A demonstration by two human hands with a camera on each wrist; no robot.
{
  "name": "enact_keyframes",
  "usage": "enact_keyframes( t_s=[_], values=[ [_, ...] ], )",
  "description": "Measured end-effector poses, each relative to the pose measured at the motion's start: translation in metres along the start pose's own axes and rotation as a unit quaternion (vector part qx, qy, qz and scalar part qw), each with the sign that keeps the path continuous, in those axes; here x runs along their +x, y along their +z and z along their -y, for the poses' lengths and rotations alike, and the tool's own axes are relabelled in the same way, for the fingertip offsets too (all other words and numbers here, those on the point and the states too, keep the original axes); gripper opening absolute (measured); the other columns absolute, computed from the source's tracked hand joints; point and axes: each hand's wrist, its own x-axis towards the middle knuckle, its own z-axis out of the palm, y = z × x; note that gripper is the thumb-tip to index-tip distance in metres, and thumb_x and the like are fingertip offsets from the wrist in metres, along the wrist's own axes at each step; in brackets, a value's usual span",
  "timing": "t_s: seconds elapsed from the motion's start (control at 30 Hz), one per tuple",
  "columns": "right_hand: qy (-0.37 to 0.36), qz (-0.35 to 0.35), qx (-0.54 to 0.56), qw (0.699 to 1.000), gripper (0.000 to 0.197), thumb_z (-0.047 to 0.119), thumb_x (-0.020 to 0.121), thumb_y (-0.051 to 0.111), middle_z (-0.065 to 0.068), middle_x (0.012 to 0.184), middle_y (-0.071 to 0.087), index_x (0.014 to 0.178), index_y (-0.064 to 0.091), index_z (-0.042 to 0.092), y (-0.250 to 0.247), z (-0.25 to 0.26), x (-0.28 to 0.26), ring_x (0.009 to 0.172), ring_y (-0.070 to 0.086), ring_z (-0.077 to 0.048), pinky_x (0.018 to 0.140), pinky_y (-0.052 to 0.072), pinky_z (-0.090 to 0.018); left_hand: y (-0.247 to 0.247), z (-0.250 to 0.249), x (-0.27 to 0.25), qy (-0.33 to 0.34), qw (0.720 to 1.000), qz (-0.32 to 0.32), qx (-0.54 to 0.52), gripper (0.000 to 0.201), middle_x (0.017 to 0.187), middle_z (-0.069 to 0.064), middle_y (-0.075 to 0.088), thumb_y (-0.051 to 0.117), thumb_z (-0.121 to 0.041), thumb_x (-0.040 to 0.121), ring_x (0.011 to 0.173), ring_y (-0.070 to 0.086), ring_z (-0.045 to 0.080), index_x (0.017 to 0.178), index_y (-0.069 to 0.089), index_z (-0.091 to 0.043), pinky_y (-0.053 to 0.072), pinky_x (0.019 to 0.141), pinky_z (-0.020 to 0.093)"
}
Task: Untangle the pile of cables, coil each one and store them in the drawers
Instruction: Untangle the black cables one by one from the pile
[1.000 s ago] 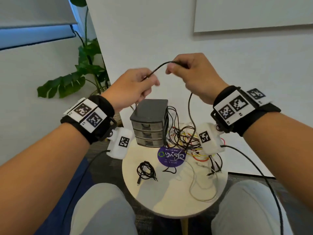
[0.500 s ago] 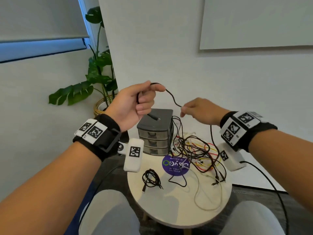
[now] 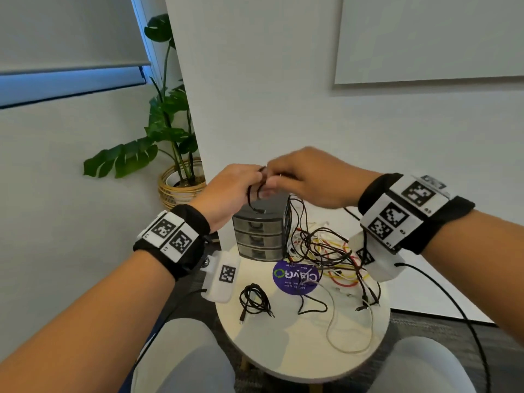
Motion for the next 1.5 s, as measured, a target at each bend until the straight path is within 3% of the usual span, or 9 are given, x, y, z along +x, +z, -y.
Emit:
enact_keyframes(
  t_s=[0.23,0.47,0.53,0.73,0.83,0.93,1.07,1.3,1.5],
  values=[
    [0.072,-0.095,0.076,0.990,0.030,0.034,0.105,0.051,0.014,0.062,0.050,0.078,0.055,0.023,-0.012,-0.020,-0.003,0.058,0.042,-0.005,0.057,0.029,-0.019,0.005,-0.015,-0.010,0.010,0.995,0.040,-0.088,0.049,0.065,-0.001,0.032,0.031,-0.023,0.110,0.057,0.017,0.012,0.121,0.069,0.006,0.012,0.051,0.027],
    [0.196,-0.066,0.400,0.893,0.030,0.029,0.110,0.037,0.004,0.060,0.036,0.091,0.052,0.013,0.023,-0.027,-0.024,0.049,0.037,-0.019,0.045,0.036,-0.028,0.001,-0.020,-0.016,0.053,0.969,0.095,-0.221,0.047,0.059,-0.009,0.033,0.033,-0.024,0.110,0.050,0.015,0.008,0.139,0.054,0.007,0.013,0.048,0.026],
    [0.204,-0.047,0.342,0.916,0.030,0.030,0.110,0.035,0.006,0.060,0.039,0.093,0.053,0.013,0.029,-0.029,-0.030,0.049,0.038,-0.019,0.044,0.033,-0.026,-0.001,-0.021,-0.014,0.089,0.966,0.040,-0.238,0.044,0.062,-0.007,0.046,0.035,-0.022,0.111,0.045,0.023,0.007,0.140,0.053,0.004,0.019,0.046,0.023],
    [0.022,0.069,0.056,0.996,0.028,0.031,0.107,0.046,0.016,0.069,0.057,0.088,0.062,0.020,0.029,0.006,-0.026,0.066,0.052,0.001,0.064,0.034,-0.018,0.020,-0.007,0.000,0.088,0.986,-0.112,-0.082,0.041,0.114,0.010,0.074,0.035,-0.017,0.112,0.098,0.074,0.008,0.150,0.037,-0.002,0.056,0.082,0.018],
    [-0.007,0.028,0.029,0.999,0.024,0.028,0.104,0.055,0.017,0.073,0.064,0.086,0.067,0.017,-0.006,0.011,-0.016,0.066,0.057,-0.003,0.065,0.040,-0.025,0.019,0.001,-0.003,0.108,0.983,-0.079,0.130,0.035,0.094,0.002,0.072,0.035,-0.016,0.112,0.077,0.070,0.003,0.141,0.053,-0.006,0.053,0.073,0.015],
    [0.021,-0.043,0.049,0.998,0.021,0.032,0.101,0.060,0.017,0.069,0.060,0.085,0.065,0.020,-0.032,-0.001,-0.010,0.064,0.052,-0.006,0.062,0.040,-0.022,0.015,-0.006,-0.012,0.111,0.989,-0.002,0.102,0.045,0.058,0.006,0.047,0.032,-0.020,0.112,0.048,0.039,0.014,0.098,0.067,0.005,0.032,0.052,0.027],
    [0.084,-0.141,0.183,0.969,0.034,0.033,0.107,0.048,0.019,0.058,0.044,0.083,0.054,0.011,-0.017,-0.013,-0.004,0.056,0.038,-0.002,0.055,0.030,-0.015,0.008,-0.027,-0.018,0.086,0.992,0.073,-0.065,0.049,0.056,-0.001,0.027,0.032,-0.024,0.111,0.050,0.014,0.013,0.126,0.063,0.010,0.012,0.049,0.028],
    [0.111,0.062,0.315,0.941,0.032,0.032,0.110,0.039,-0.006,0.064,0.038,0.094,0.056,0.011,0.032,0.008,-0.019,0.046,0.034,-0.014,0.041,0.033,-0.021,0.014,-0.037,-0.008,0.141,0.978,-0.091,-0.125,0.027,0.101,0.008,0.078,0.037,-0.022,0.112,0.094,0.075,0.017,0.121,0.057,-0.007,0.055,0.078,0.022],
    [0.039,0.069,0.154,0.985,0.029,0.022,0.105,0.053,0.027,0.065,0.057,0.086,0.069,0.008,-0.029,0.007,-0.013,0.062,0.054,0.006,0.066,0.041,-0.014,0.015,-0.022,-0.002,0.151,0.961,-0.046,0.227,0.032,0.089,-0.006,0.072,0.035,-0.019,0.112,0.076,0.068,0.007,0.130,0.058,-0.007,0.057,0.085,0.032]
  ],
)
